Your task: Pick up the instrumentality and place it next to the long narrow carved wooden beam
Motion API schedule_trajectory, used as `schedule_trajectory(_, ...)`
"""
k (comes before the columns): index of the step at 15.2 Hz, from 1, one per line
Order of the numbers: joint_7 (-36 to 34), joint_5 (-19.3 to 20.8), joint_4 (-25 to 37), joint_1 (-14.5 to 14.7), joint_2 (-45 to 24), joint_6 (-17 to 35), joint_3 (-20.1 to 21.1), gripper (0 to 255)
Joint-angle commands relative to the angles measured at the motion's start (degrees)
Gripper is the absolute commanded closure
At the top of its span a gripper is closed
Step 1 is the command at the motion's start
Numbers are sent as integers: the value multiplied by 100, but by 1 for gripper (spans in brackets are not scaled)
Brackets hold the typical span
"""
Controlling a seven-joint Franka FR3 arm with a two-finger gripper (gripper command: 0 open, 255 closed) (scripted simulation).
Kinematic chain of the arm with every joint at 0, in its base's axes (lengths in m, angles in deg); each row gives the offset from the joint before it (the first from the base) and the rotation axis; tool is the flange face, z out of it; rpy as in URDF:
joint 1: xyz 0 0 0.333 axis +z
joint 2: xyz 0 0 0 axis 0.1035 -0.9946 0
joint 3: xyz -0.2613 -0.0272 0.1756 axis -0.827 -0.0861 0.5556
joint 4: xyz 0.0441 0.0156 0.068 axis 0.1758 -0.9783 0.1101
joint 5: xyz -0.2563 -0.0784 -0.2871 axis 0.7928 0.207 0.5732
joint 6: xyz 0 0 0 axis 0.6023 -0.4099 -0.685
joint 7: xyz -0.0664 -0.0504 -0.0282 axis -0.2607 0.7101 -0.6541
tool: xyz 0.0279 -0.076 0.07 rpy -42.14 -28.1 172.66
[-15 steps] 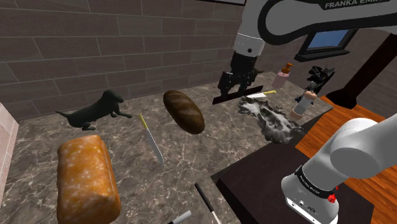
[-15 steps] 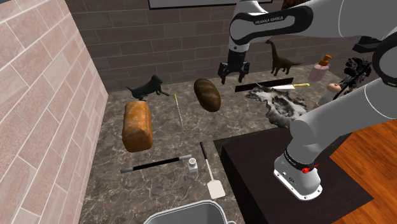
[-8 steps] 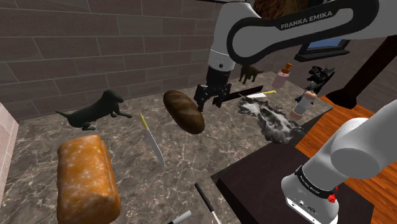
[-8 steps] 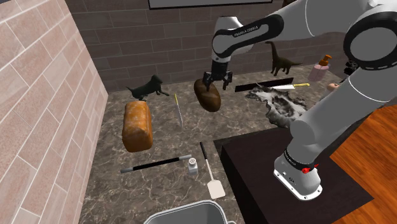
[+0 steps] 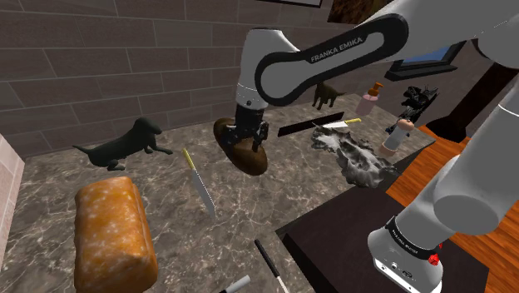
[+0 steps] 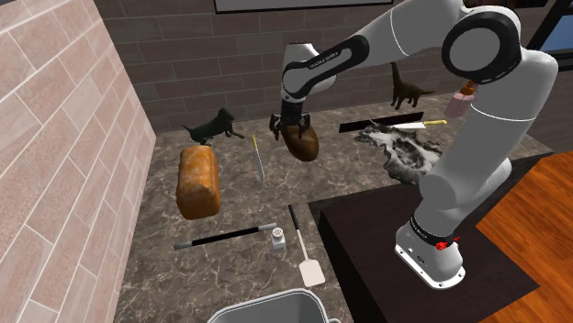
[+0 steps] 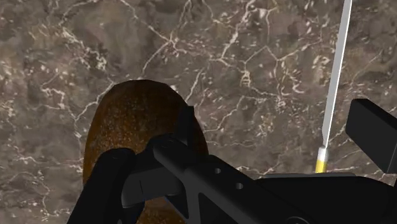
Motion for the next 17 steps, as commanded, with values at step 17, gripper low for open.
schedule_trajectory(17,-1131,1068,2533,1050,-3165,647,-300,0)
